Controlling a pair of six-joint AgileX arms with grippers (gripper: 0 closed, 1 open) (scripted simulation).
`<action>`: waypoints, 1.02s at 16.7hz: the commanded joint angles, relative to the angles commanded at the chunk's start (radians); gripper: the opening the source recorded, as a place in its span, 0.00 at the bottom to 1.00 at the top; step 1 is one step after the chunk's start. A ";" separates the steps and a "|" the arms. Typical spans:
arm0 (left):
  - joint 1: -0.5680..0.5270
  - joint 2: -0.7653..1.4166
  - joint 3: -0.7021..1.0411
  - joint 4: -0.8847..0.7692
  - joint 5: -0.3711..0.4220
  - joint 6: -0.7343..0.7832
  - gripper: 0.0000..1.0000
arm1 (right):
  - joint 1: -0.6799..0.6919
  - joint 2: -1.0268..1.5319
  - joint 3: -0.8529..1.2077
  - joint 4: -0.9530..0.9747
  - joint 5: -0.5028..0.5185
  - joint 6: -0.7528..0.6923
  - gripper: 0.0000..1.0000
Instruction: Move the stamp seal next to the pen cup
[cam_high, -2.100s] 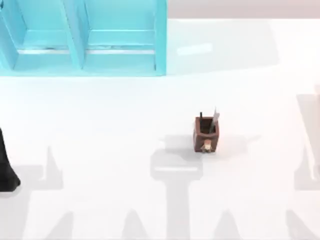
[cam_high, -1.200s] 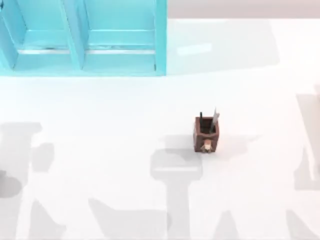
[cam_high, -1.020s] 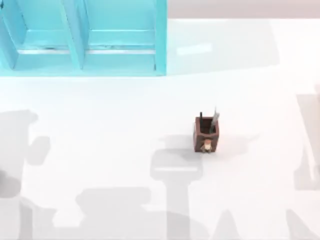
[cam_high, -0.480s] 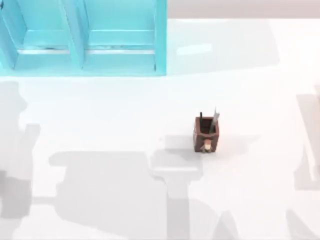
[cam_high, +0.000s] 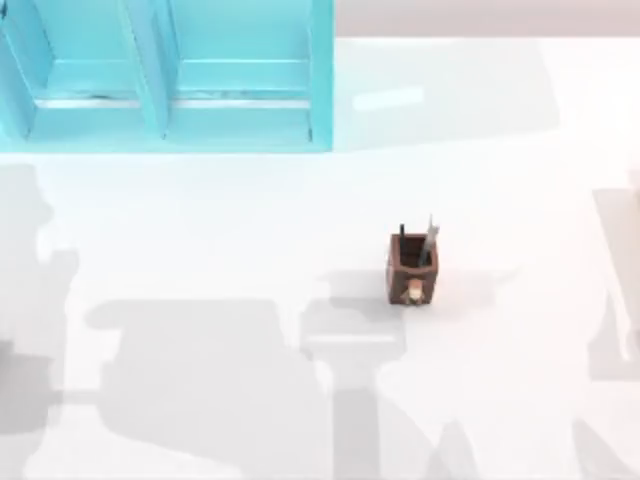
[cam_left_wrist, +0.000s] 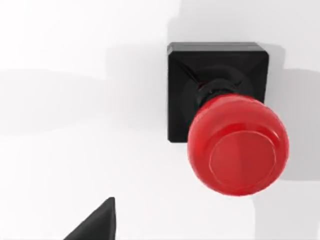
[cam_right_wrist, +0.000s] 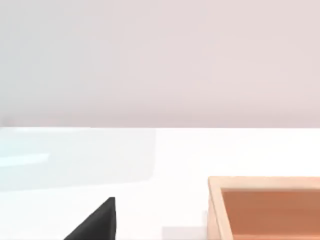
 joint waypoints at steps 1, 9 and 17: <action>0.001 0.008 -0.027 0.034 0.000 0.000 1.00 | 0.000 0.000 0.000 0.000 0.000 0.000 1.00; 0.007 0.091 -0.260 0.357 0.000 0.007 1.00 | 0.000 0.000 0.000 0.000 0.000 0.000 1.00; 0.007 0.092 -0.263 0.360 0.000 0.008 0.70 | 0.000 0.000 0.000 0.000 0.000 0.000 1.00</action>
